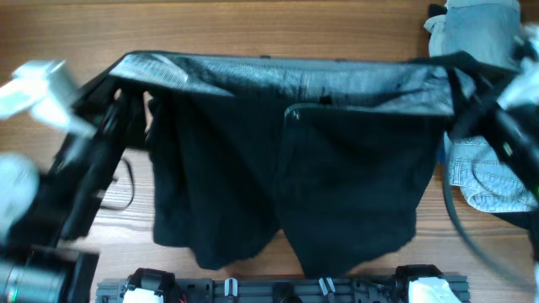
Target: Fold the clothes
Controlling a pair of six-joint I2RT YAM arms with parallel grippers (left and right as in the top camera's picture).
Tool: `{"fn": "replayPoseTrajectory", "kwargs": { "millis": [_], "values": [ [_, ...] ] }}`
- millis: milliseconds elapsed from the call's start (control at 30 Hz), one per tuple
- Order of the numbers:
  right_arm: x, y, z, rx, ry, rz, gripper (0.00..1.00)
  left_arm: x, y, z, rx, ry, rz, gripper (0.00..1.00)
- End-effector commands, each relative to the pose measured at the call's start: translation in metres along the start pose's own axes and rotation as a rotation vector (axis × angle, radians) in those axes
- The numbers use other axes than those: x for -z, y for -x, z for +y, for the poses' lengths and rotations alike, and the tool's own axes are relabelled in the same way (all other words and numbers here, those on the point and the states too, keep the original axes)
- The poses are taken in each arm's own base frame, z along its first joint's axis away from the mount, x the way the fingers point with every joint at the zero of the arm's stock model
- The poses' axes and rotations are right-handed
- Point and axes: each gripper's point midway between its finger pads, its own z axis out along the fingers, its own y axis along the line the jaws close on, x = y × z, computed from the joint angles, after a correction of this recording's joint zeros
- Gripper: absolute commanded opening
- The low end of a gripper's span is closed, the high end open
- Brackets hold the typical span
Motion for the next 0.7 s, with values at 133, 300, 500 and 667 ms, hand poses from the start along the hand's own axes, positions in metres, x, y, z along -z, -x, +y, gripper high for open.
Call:
{"fn": "replayPoseTrajectory", "kwargs": {
  "millis": [133,300,500,667],
  "values": [
    [-0.207,-0.125,-0.069,-0.100,-0.063,0.529,0.04,-0.123,-0.146,0.143,-0.013,0.500,0.421,0.04],
    [-0.375,-0.248,-0.103,-0.226,-0.011,0.603,0.04,-0.240,-0.307,0.234,-0.014,0.549,0.543,0.11],
    [-0.452,-0.246,-0.098,-0.169,0.052,0.342,1.00,-0.293,-0.335,0.255,-0.013,0.472,0.354,1.00],
    [-0.447,-0.183,-0.088,-0.125,0.081,0.173,1.00,-0.304,-0.271,0.240,-0.027,0.456,0.176,1.00]
  ]
}}
